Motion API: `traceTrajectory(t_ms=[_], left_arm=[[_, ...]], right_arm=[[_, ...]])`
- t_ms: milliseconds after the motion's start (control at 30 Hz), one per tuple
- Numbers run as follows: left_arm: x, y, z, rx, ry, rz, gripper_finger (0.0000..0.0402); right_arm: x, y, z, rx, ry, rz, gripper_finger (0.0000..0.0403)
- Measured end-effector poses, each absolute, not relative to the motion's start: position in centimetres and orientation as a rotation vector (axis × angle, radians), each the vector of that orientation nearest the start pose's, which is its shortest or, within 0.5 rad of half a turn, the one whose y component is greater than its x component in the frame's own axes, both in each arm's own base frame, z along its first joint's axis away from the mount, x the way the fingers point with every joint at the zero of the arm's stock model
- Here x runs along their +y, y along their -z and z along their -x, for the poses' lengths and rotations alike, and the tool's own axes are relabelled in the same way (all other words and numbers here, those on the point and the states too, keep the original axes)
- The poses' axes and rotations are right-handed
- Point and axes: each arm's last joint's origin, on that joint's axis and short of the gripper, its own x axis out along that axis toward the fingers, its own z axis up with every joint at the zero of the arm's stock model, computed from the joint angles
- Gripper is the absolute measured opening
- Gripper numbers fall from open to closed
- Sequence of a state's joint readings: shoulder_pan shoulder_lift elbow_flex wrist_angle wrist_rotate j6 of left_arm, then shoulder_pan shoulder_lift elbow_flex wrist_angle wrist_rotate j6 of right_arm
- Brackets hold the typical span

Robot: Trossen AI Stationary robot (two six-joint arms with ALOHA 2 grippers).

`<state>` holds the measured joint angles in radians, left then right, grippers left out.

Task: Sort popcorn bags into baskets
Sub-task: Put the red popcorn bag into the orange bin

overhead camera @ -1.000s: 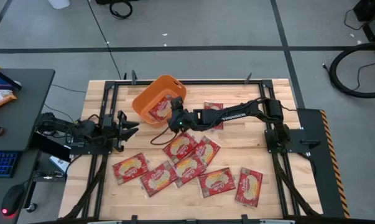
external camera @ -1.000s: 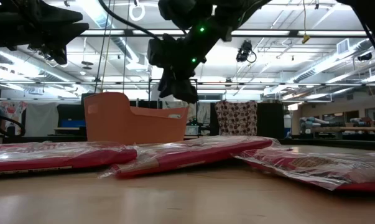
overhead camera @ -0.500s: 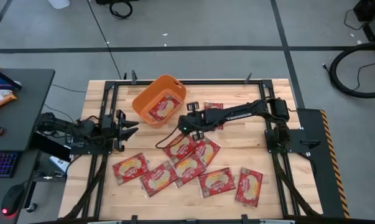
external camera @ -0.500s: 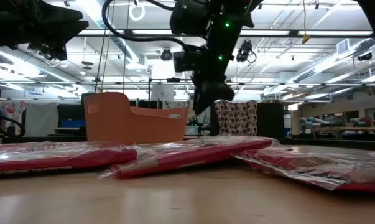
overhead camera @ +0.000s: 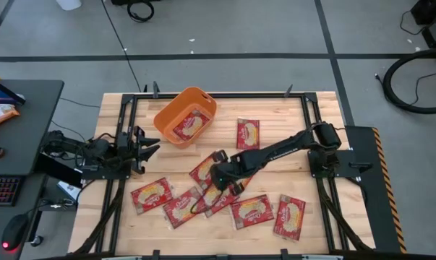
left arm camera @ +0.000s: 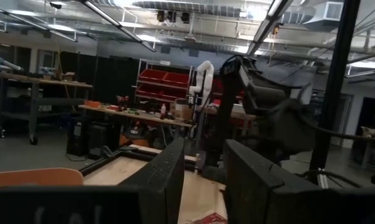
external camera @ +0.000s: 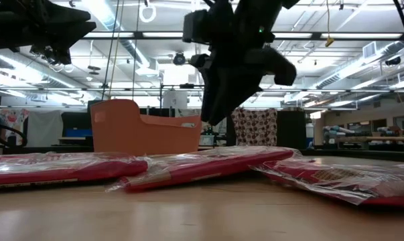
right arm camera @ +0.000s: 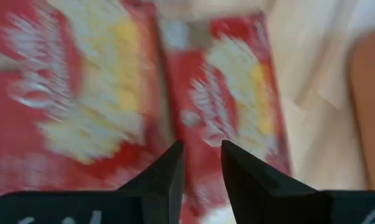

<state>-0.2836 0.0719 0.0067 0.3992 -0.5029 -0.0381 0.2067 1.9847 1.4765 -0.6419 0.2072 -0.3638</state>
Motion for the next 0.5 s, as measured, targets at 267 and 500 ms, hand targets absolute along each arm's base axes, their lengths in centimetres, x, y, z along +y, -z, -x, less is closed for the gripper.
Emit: traceTrajectory(t_ms=[267, 500], left_arm=[[-1.3, -19.7, -9.3, -0.318, -0.205, 0.213, 0.0117], [-1.3, -19.6, -9.3, -0.313, -0.203, 0.225, 0.0117]], right_arm=[[9.6, -17.8, -39.9, 1.062, -0.136, 0.668, 0.0171], [9.3, -15.4, -39.2, 1.035, -0.119, 0.714, 0.0215]])
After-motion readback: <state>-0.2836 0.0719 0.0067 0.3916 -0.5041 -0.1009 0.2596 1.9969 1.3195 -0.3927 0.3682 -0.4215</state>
